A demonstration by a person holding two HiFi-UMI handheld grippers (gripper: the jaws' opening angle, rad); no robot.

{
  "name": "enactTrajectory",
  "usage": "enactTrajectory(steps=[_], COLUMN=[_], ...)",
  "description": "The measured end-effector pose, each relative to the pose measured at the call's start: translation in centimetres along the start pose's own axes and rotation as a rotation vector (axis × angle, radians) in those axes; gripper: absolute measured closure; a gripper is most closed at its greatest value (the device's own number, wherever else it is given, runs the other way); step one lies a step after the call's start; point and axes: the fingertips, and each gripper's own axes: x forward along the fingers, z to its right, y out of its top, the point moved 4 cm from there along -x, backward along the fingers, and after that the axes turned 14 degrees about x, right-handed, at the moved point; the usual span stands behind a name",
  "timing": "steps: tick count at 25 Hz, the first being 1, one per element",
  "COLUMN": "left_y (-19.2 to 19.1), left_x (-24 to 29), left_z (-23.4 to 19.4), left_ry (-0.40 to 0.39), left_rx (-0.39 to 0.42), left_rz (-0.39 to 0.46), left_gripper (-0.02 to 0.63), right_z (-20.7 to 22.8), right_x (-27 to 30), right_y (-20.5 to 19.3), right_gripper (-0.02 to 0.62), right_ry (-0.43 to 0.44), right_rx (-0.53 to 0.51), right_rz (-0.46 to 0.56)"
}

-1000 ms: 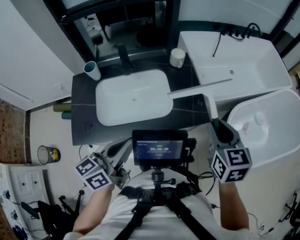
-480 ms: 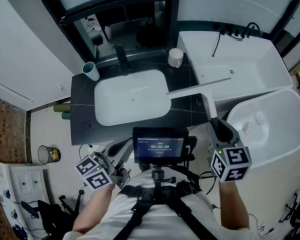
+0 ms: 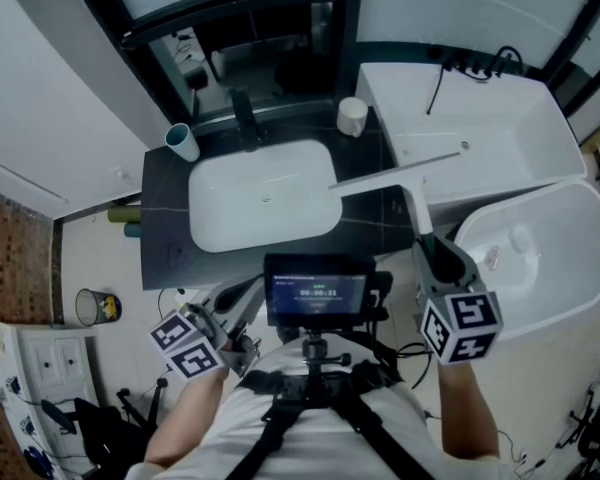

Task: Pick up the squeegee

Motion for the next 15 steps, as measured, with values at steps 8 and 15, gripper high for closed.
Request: enactTrajectory(steps=[8, 15], left_y=[-0.09, -0.10], left_x=[-0.29, -0.14], left_z=[-0.13, 0.01], left_ry=[0.019, 0.023], left_rx=[-0.004, -0.006], left_rz=[0.003, 0.004], left_gripper=[0.612, 0.612], right_z=[-0.06, 0.05], right_x=[0.47, 0.49], right_y=[0.03, -0.02], right_gripper=[0.509, 0.511], right_ry=[0.016, 0.023], right_rx=[-0.003, -0.008], right_rz=[-0.004, -0.013])
